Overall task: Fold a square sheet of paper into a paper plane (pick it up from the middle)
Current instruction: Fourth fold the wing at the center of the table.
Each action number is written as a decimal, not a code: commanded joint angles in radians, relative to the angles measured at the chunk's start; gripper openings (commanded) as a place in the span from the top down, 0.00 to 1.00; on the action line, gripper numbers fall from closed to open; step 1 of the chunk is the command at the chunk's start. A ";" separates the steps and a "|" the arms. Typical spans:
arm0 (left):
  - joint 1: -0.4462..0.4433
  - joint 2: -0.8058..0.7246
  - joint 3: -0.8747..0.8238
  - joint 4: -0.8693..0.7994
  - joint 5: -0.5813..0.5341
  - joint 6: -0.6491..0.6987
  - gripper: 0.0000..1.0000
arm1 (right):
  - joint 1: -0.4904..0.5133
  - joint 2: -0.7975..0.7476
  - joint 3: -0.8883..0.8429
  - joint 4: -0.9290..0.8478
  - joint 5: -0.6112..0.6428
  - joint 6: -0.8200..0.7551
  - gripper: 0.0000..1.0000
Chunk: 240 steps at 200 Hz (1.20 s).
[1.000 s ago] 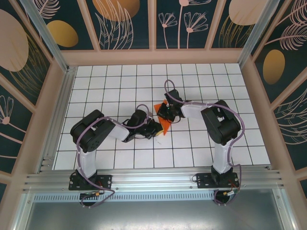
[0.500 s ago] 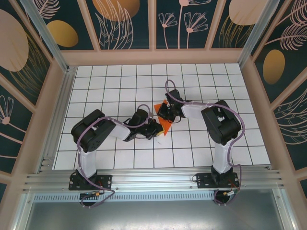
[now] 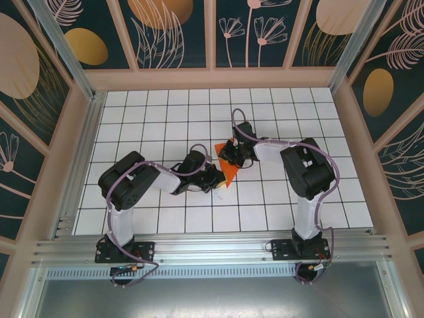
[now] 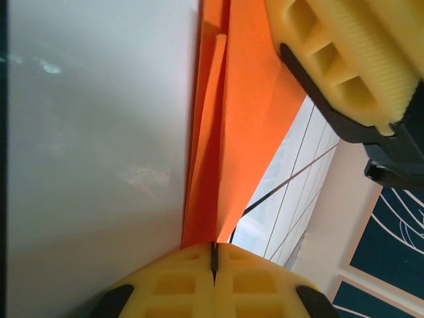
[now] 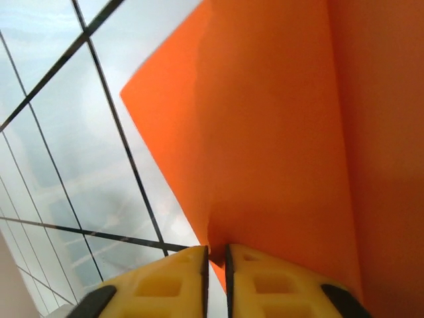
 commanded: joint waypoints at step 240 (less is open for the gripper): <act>-0.002 0.030 0.002 -0.080 -0.017 -0.019 0.98 | -0.048 -0.096 -0.179 0.076 -0.115 -0.223 0.85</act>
